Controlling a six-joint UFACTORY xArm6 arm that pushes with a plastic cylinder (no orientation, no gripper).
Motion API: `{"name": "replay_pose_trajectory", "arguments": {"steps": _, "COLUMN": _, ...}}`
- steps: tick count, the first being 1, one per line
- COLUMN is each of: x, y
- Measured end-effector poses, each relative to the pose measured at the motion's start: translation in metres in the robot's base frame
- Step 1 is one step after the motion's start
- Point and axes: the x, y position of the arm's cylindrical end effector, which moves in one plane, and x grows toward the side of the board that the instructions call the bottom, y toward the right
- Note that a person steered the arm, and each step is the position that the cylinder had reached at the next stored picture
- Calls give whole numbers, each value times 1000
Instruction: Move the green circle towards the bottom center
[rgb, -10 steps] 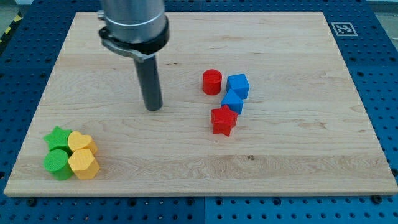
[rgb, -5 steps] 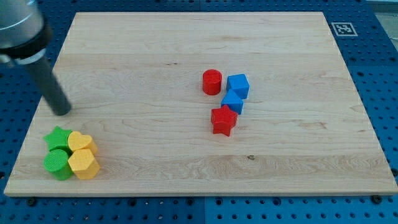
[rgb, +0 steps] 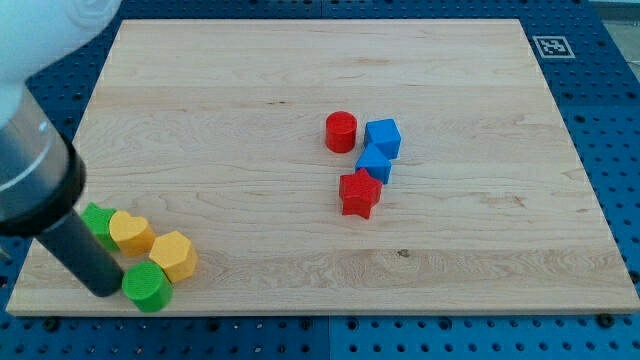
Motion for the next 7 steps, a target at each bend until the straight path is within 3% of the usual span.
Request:
{"name": "replay_pose_trajectory", "arguments": {"steps": 1, "x": -20, "y": -24}}
{"name": "replay_pose_trajectory", "arguments": {"steps": 3, "x": -32, "y": 8}}
{"name": "replay_pose_trajectory", "arguments": {"steps": 5, "x": -32, "y": 21}}
{"name": "replay_pose_trajectory", "arguments": {"steps": 7, "x": -6, "y": 32}}
